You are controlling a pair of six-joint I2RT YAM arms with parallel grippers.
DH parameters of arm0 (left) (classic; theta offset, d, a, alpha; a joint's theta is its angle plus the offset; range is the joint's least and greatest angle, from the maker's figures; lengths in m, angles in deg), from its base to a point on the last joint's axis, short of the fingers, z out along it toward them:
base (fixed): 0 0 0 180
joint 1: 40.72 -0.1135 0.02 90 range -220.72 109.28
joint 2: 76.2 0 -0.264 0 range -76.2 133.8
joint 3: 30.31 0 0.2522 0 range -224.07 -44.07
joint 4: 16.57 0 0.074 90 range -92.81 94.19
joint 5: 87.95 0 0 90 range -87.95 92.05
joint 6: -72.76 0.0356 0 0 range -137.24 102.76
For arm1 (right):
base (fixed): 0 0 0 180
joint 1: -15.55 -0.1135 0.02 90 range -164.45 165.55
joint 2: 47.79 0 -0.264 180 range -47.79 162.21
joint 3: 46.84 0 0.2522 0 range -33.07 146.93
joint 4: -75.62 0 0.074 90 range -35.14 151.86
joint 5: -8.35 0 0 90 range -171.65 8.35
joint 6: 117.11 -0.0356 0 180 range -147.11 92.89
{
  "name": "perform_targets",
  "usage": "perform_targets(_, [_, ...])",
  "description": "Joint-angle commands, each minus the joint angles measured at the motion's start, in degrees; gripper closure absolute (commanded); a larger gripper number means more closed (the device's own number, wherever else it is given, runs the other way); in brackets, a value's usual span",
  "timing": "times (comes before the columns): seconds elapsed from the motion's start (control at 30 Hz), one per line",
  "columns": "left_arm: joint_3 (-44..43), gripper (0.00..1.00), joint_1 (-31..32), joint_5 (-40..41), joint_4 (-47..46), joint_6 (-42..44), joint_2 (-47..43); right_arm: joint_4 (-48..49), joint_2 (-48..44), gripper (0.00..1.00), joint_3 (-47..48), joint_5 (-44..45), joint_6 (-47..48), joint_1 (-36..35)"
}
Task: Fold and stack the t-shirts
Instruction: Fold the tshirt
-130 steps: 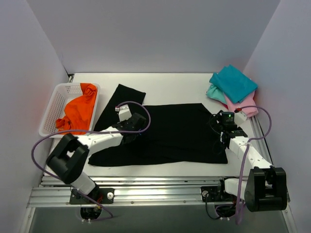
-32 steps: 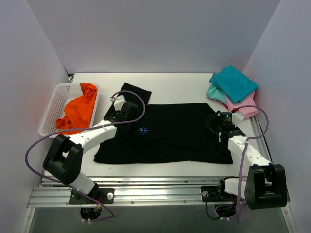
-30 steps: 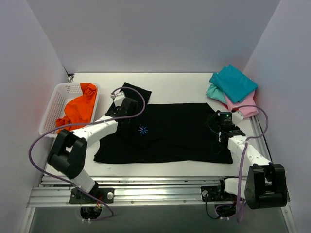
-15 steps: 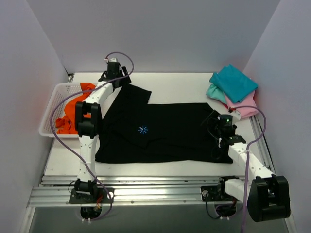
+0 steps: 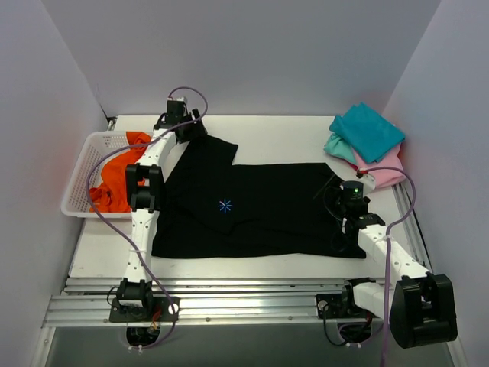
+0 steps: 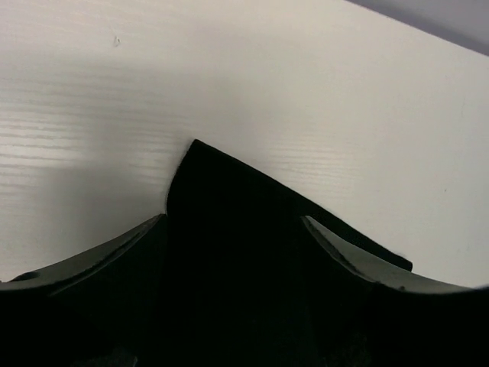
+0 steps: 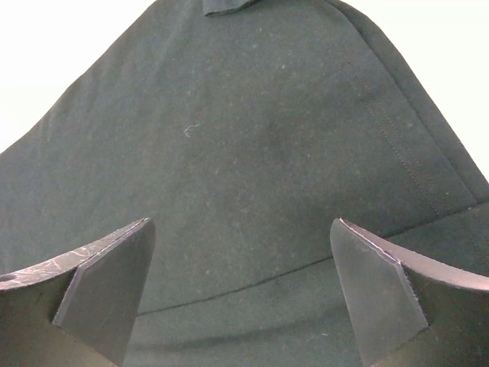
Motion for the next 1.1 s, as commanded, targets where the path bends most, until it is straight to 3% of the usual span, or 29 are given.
perform_targets(0.0, [5.4,0.22,0.5,-3.2,3.6,-0.4,-3.2,0.4,0.4,0.06,0.8,2.3,0.4,-0.4])
perform_targets(0.1, [8.2,0.32,1.0,-3.2,3.7,-0.3,-4.0,-0.3,0.4,0.06,1.1,3.0,0.1,-0.4])
perform_targets(0.2, [9.5,0.58,1.7,-1.8,3.4,-0.2,-3.8,-0.7,-0.3,0.07,1.1,3.4,-0.4,-0.4])
perform_targets(0.23, [9.6,0.75,1.9,-1.5,3.4,-0.1,-3.6,-0.8,-0.4,0.07,1.1,3.6,-0.6,-0.4])
perform_targets(0.3, [9.0,0.93,2.2,-0.4,3.7,0.1,-2.8,-1.2,-1.2,0.07,1.0,3.8,-0.9,-0.4])
perform_targets(0.33, [8.7,0.97,2.3,-0.1,4.0,0.1,-2.6,-1.4,-1.6,0.07,0.9,4.1,-1.1,-0.4])
perform_targets(0.5, [9.5,0.98,2.8,2.2,4.1,1.0,-6.0,-3.8,-2.8,0.07,3.3,5.6,-2.2,-0.4])
perform_targets(0.63, [14.5,0.98,1.9,8.8,4.9,2.6,-12.3,-4.8,-1.0,0.07,6.7,7.1,-3.1,-0.4])
perform_targets(1.07, [22.6,0.98,1.4,4.0,0.0,1.3,-17.1,0.4,26.5,0.09,22.2,15.1,-8.6,-0.2])
